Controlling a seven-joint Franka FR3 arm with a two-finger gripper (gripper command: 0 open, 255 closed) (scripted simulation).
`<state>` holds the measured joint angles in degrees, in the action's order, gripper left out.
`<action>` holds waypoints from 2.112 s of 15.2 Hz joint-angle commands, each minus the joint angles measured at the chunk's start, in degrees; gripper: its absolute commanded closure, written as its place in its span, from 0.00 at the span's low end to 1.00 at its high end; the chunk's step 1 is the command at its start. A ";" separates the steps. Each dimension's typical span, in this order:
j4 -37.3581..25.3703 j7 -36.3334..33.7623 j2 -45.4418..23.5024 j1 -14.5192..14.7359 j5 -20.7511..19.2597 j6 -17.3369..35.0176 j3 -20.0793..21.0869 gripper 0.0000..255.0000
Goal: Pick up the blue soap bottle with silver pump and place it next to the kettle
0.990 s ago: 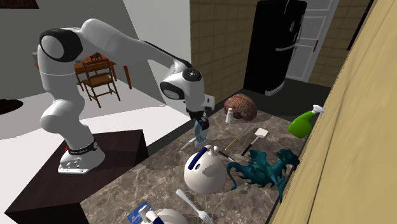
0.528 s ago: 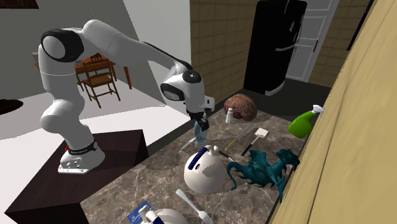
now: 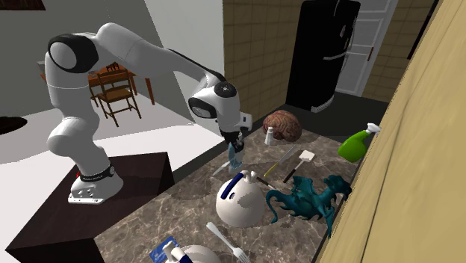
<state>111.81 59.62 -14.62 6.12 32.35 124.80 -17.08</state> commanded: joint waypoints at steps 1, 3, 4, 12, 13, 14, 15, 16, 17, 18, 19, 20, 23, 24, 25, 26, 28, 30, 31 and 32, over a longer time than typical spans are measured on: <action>0.01 -0.01 -0.05 0.02 0.00 -0.03 0.03 1.00; 0.10 0.02 -0.01 0.03 0.01 0.02 0.03 1.00; -0.15 -0.38 0.39 0.07 -0.34 -0.52 -0.07 1.00; -2.62 -3.41 3.20 0.29 -2.83 -5.01 -0.67 1.00; -2.99 -3.77 3.51 0.31 -3.11 -5.59 -0.73 1.00; -3.37 -4.13 3.80 0.32 -3.38 -6.18 -0.79 1.00; -3.77 -4.48 4.09 0.33 -3.64 -6.77 -0.85 1.00; -4.18 -4.82 4.36 0.34 -3.89 -7.37 -0.90 1.00; -4.60 -5.17 4.63 0.35 -4.14 -7.97 -0.95 1.00; -5.04 -5.50 4.88 0.35 -4.38 -8.57 -0.99 1.00; -5.49 -5.84 5.12 0.35 -4.61 -9.18 -1.04 1.00; -5.95 -6.17 5.35 0.35 -4.83 -9.80 -1.08 1.00; -7.43 -7.13 5.97 0.34 -5.44 -11.67 -1.20 1.00; -7.94 -7.44 6.16 0.33 -5.63 -12.30 -1.23 1.00; -8.48 -7.75 6.33 0.32 -5.81 -12.94 -1.27 1.00; -9.03 -8.06 6.49 0.31 -5.99 -13.58 -1.30 1.00; -10.17 -8.66 6.78 0.28 -6.31 -14.88 -1.36 1.00; -11.37 -9.24 7.02 0.24 -6.60 -16.19 -1.42 1.00; -11.99 -9.52 7.12 0.22 -6.73 -16.86 -1.45 1.00; -12.63 -9.81 7.21 0.19 -6.86 -17.53 -1.48 1.00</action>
<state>99.76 50.05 -7.58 6.36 25.64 107.96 -18.50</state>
